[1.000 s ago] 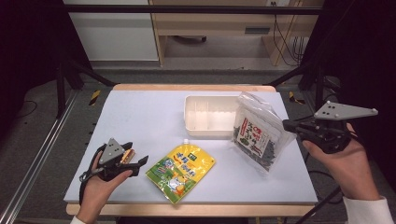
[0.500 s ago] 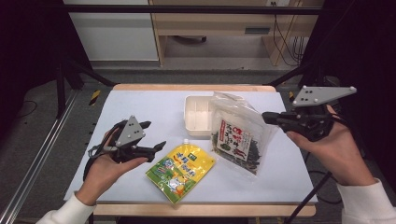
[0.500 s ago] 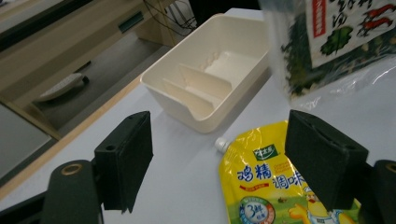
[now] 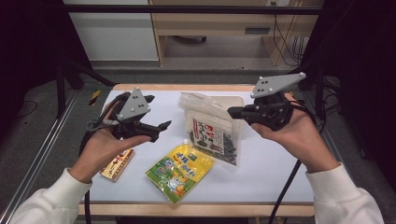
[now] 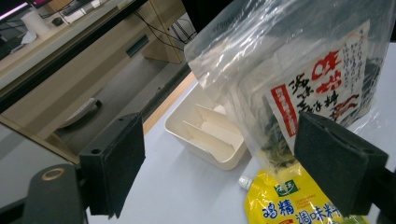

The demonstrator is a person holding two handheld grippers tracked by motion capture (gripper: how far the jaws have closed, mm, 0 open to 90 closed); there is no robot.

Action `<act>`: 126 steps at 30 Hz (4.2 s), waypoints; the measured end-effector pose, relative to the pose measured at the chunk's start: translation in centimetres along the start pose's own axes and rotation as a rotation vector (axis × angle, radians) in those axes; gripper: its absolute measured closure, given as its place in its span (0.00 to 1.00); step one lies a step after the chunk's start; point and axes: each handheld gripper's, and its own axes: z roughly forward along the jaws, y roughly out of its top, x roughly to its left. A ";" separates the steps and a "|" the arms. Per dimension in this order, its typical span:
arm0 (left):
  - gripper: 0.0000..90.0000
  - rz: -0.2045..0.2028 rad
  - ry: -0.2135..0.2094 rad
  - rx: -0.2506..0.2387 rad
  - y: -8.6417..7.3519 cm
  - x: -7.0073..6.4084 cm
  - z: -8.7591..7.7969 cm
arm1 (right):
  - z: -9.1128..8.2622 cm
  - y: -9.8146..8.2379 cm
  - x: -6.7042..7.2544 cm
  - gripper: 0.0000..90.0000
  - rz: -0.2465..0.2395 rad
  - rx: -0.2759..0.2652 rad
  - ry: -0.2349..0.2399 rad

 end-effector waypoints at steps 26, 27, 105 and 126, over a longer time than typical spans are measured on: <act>0.15 0.096 -0.062 0.056 -0.6 1.4 1.1 | 5.8 3.4 2.8 1.00 -0.049 0.014 0.125; 0.15 0.100 -0.072 0.065 -0.7 1.4 1.3 | 5.9 3.5 2.8 1.00 -0.052 0.014 0.128; 0.15 -0.322 0.064 0.103 -18.0 -3.8 -0.3 | -0.7 1.9 -10.2 0.99 0.218 -0.127 -0.122; 0.15 -0.461 0.170 0.111 -23.4 -3.1 -1.8 | 3.9 1.8 -14.9 0.99 0.294 -0.164 -0.173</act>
